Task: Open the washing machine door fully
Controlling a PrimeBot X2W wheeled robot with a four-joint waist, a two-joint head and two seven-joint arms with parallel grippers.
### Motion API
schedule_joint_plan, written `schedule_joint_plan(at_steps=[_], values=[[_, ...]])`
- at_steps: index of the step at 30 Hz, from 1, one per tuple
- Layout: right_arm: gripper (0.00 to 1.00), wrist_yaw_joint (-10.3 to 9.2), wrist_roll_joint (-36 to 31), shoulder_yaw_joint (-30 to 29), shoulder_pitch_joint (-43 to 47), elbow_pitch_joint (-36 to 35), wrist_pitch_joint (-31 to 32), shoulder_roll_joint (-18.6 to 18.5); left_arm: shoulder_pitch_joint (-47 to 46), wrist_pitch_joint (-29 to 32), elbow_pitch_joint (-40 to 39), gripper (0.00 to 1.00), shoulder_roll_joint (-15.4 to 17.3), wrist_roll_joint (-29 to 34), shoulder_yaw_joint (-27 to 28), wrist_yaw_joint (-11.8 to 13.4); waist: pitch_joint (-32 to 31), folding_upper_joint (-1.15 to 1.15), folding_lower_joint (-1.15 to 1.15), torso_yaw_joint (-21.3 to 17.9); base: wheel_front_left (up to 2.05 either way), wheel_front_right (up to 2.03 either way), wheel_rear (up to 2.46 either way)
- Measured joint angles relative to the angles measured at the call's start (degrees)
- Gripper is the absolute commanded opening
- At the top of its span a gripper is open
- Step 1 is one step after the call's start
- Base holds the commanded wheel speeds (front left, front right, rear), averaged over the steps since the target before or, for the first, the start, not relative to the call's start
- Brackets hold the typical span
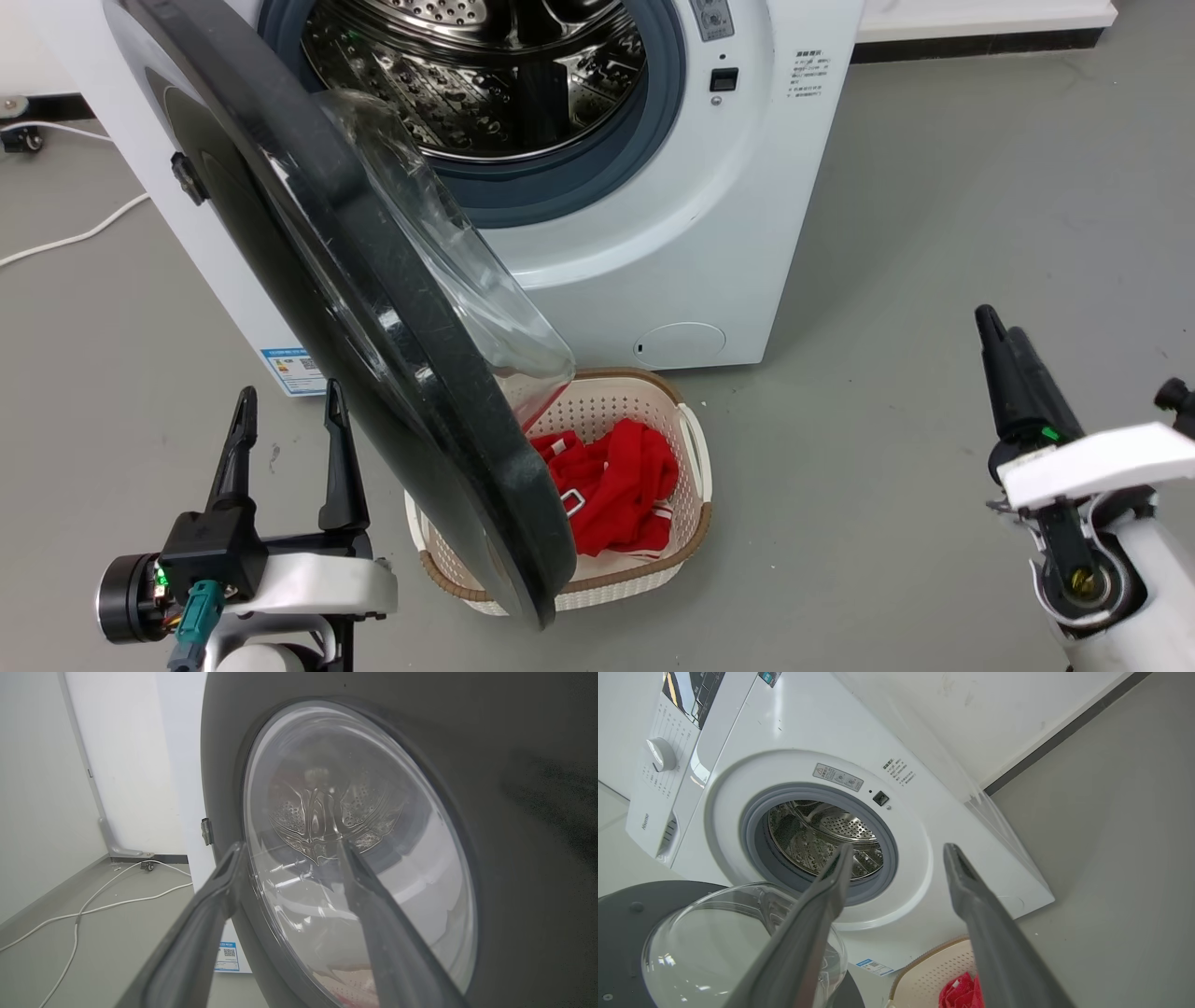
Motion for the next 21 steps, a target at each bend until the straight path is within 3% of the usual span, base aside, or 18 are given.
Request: schedule_joint_plan(at_steps=[5,10,16,21], values=[[1.00,0.00,-28.7,-14.5,5.0,-5.7,0.0,6.8,0.0,0.0,0.2,1.00,0.0,0.3,0.1,-0.5,-0.4,0.00,0.00,0.4,0.00,0.00,0.00],[1.00,0.00,-51.4,-22.5,9.5,-15.4,0.0,13.4,0.0,0.0,0.3,1.00,0.0,0.4,0.1,-0.6,-0.7,0.00,0.00,0.9,0.00,0.00,0.00],[1.00,0.01,-68.0,-24.4,14.2,-25.0,0.9,17.0,0.0,0.0,0.2,1.00,0.0,0.9,0.0,-1.0,-1.1,0.00,0.00,1.3,0.00,0.00,0.00],[1.00,0.01,-72.7,-23.1,19.4,-29.0,3.0,18.6,0.2,0.0,0.2,1.00,0.0,1.0,0.0,-1.3,-1.5,0.00,0.00,1.6,0.00,0.00,0.00]])
